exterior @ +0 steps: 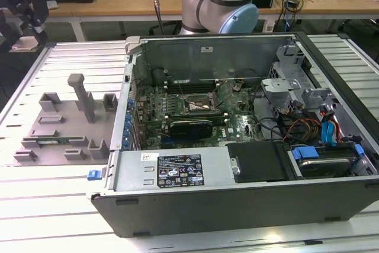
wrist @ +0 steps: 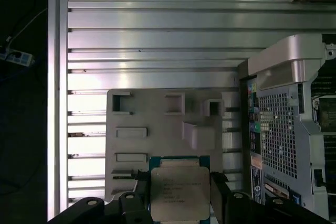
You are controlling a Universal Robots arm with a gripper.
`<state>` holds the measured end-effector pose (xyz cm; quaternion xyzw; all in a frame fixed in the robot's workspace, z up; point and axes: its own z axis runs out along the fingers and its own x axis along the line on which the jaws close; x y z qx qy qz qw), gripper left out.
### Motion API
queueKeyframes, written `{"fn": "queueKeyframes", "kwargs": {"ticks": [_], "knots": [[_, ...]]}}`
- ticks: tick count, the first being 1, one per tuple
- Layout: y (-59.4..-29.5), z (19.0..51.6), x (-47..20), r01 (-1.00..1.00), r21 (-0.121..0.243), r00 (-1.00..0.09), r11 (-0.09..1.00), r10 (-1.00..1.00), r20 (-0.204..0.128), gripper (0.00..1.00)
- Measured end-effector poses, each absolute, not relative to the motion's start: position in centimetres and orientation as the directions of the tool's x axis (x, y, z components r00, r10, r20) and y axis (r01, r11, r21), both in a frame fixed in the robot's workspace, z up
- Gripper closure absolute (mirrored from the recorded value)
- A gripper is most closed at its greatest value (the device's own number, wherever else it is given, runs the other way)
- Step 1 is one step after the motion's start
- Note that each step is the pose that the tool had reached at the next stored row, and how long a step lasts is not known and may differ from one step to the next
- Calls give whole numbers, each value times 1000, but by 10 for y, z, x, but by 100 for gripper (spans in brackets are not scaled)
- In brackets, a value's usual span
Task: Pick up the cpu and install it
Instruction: 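Pick up the cpu and move it towards the insertion slot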
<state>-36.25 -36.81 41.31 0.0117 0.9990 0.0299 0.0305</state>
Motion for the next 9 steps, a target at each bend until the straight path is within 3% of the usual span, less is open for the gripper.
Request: {"fn": "queueKeyframes", "kwargs": {"ticks": [9], "knots": [[-368, 413, -337, 22, 60, -998, 998, 25, -60, 46]]}}
